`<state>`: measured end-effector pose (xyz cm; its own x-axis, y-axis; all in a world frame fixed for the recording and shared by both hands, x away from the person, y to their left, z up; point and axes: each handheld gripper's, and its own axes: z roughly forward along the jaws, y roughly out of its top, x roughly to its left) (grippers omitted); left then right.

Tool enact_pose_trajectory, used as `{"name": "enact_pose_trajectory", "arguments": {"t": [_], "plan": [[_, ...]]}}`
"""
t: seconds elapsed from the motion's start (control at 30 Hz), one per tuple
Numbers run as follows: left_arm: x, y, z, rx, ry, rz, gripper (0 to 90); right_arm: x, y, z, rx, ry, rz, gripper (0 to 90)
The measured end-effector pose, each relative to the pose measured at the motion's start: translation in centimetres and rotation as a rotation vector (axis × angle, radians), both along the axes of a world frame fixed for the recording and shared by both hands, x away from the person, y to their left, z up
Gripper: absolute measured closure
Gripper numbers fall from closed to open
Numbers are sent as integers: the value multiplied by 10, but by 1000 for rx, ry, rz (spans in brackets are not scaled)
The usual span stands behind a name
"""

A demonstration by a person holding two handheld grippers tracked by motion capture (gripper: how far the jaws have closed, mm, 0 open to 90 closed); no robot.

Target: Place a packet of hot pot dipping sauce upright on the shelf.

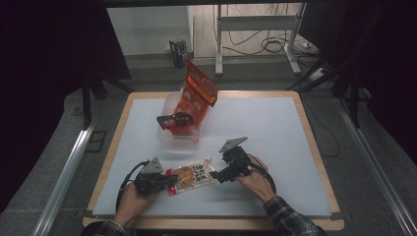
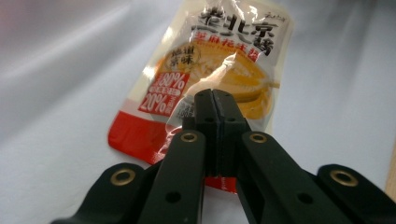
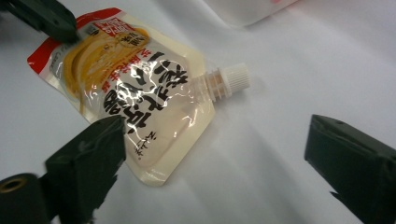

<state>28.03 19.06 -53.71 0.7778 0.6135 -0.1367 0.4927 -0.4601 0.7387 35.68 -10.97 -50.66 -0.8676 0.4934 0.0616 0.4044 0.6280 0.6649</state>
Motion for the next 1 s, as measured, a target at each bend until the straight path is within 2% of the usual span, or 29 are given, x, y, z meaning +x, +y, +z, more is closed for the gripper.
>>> {"name": "enact_pose_trajectory", "arguments": {"t": [0.17,0.23,0.33,0.43,0.5,0.57,0.63,0.77,0.8,0.9,1.0], "plan": [[0,-1,-3,24,1,-5,900,0,0,-2,13,13,-2,0],[2,2,-6,15,28,6,900,0,0,-3,14,17,3,0],[4,5,-7,27,44,18,900,-1,1,-5,6,30,27,0],[3,5,-7,40,42,27,900,-2,4,-6,4,60,59,0],[3,5,-7,44,38,32,900,-5,10,-9,-21,67,76,0],[3,5,-7,48,34,36,900,-6,12,-11,-15,79,82,0],[2,6,-8,49,33,41,900,-7,15,-14,-5,114,85,0],[2,6,-8,46,35,44,900,-9,23,-19,13,149,98,0],[2,7,-8,44,36,45,900,-10,27,-21,25,169,103,0],[2,6,-8,46,35,46,900,-10,31,-22,34,180,103,0],[2,6,-8,46,35,47,900,-9,34,-23,65,212,96,0]]}}
